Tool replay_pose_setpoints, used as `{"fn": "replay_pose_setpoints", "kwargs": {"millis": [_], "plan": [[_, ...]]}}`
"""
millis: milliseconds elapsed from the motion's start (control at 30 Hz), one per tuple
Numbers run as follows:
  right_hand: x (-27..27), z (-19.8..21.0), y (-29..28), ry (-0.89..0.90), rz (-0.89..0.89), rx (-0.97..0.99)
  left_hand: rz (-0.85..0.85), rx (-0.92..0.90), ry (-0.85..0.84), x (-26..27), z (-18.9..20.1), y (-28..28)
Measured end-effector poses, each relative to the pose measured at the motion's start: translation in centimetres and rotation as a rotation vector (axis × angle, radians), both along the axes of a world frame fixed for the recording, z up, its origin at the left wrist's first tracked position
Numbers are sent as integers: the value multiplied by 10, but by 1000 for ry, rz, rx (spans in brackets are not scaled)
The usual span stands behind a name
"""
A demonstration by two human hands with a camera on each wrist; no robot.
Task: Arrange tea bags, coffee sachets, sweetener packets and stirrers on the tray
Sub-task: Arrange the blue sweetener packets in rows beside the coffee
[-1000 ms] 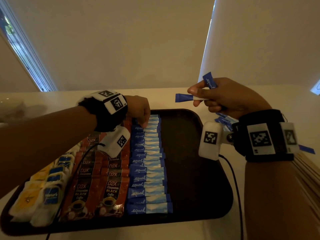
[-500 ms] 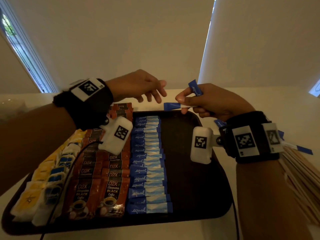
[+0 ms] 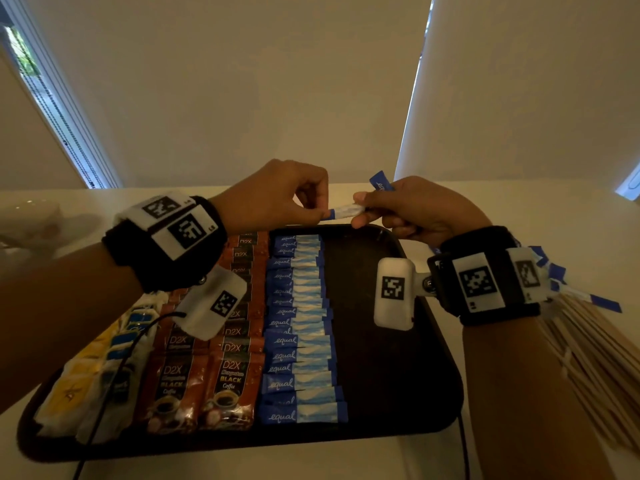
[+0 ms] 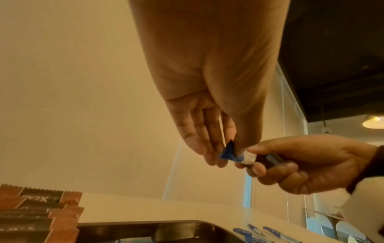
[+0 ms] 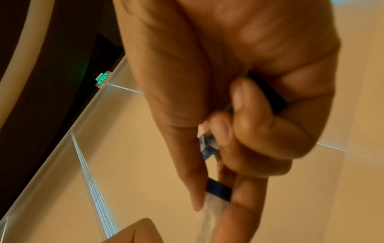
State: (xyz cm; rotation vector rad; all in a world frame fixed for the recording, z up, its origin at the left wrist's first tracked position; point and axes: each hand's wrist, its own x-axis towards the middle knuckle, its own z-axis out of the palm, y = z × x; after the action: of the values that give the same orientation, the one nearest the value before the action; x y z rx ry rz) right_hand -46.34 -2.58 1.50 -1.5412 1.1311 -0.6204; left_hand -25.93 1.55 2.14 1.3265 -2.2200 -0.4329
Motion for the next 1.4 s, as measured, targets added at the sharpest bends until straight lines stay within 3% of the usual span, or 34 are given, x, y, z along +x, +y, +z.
{"fn": "replay_pose_setpoints", "kwargs": {"millis": [233,367,933,1100,1267,1400], "plan": [[2,1,5,59,-1,-153,93,203,184,3,9,-3],[4,2,7,65,11,-178,63,254,74,1,14,-3],[13,-2,8,120,-55,-203,32,250,-58,-1,10,-17],[13,-5,6,179,-60,-180,97,216,-174,3,2,-30],[8,2,3,72,-140,-56,224,251,-423,6,-11,-53],[5,3,2,-88,-200,101,250,336,-470,4,-18,-67]]}}
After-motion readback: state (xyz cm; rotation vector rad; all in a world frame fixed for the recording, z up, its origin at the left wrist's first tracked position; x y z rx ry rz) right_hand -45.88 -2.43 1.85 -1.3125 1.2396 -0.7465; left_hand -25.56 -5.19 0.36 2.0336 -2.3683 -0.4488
